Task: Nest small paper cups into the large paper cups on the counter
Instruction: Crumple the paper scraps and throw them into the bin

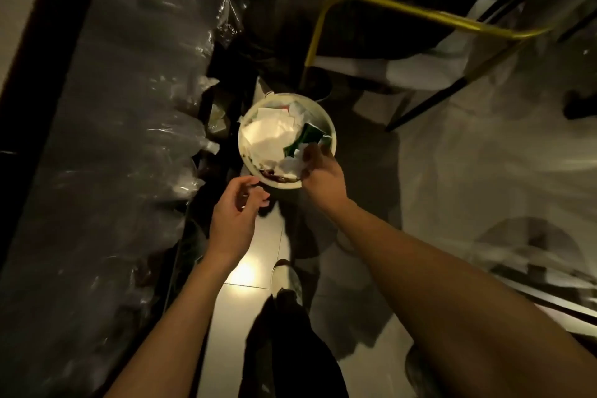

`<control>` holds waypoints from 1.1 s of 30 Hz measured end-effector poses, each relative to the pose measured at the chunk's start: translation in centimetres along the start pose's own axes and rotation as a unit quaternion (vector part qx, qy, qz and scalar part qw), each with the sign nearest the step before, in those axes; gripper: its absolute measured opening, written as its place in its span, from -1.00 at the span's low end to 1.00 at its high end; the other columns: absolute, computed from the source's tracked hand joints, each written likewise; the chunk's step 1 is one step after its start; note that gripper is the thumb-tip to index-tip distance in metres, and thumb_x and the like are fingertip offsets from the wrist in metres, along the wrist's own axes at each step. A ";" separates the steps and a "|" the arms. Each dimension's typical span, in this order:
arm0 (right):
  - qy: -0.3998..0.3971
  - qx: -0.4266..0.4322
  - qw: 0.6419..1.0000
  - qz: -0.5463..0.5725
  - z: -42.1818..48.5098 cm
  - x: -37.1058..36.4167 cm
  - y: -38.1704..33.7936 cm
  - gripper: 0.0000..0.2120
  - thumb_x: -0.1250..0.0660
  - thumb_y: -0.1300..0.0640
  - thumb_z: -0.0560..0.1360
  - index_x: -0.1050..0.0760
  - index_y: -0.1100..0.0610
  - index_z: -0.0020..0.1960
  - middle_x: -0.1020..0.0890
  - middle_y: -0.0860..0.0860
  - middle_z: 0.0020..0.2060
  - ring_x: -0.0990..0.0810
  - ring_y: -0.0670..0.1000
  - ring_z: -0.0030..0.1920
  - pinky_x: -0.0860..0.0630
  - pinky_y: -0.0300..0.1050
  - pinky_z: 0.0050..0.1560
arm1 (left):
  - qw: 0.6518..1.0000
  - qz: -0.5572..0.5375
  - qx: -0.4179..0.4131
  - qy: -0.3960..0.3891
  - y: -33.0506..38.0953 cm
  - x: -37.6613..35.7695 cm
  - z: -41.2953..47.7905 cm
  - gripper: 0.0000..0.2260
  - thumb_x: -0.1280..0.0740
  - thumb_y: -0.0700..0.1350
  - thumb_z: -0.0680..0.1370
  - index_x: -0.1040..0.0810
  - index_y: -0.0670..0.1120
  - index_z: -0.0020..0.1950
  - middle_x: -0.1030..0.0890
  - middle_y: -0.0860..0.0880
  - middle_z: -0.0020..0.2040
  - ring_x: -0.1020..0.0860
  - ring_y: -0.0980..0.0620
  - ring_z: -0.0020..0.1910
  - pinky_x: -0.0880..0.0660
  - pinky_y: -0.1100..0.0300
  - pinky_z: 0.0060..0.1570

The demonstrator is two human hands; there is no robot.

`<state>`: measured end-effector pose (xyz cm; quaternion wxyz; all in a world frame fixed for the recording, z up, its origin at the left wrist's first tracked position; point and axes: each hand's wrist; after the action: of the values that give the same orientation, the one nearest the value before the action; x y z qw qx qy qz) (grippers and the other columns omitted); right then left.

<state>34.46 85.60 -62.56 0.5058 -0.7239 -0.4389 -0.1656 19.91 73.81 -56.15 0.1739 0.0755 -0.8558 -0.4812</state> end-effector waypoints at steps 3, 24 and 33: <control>-0.007 0.054 0.996 -0.063 3.2 -3.1 0.8 -0.59 -0.40 0.11 0.50 -0.39 0.17 0.28 -0.46 0.16 0.19 -0.56 0.18 0.06 -0.55 0.05 0.03 | 1.000 0.001 0.002 -0.005 -2.3 -0.6 2.2 -0.86 -0.30 -0.09 0.65 -0.52 -0.01 0.21 -0.66 -0.06 0.06 -0.63 0.31 -0.12 -0.54 0.41 -0.13; -0.106 0.037 0.987 -0.115 9.3 -8.3 1.4 -0.76 -0.25 0.03 0.55 -0.55 0.11 0.13 -0.62 0.12 0.06 -0.59 0.18 0.05 -0.54 0.04 0.08 | 0.997 -0.073 0.029 0.019 -7.9 0.1 8.7 -0.91 -0.33 -0.02 0.53 -0.59 0.10 0.00 -0.67 0.00 -0.17 -0.64 -0.06 -0.10 -0.54 0.06 -0.12; -0.015 0.046 0.976 0.211 -1.1 2.7 -6.1 -0.81 -0.31 0.04 0.57 -0.56 0.13 -0.15 -0.65 0.05 -0.28 -0.60 -0.02 -0.28 -0.53 -0.06 -0.21 | 0.995 -0.084 -0.057 -0.012 1.7 0.9 2.9 -0.76 -0.26 0.19 0.48 -0.55 0.12 0.06 -0.68 0.11 -0.16 -0.66 0.06 -0.19 -0.53 0.10 -0.12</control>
<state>31.29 86.51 -56.70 0.5556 -0.7784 -0.2912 -0.0242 18.09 76.79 -55.92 0.1268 0.1312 -0.8199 -0.5426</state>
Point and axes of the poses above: each hand's wrist, its own z-axis towards the middle knuckle, its own x-axis out of the back of the hand, y = z × x
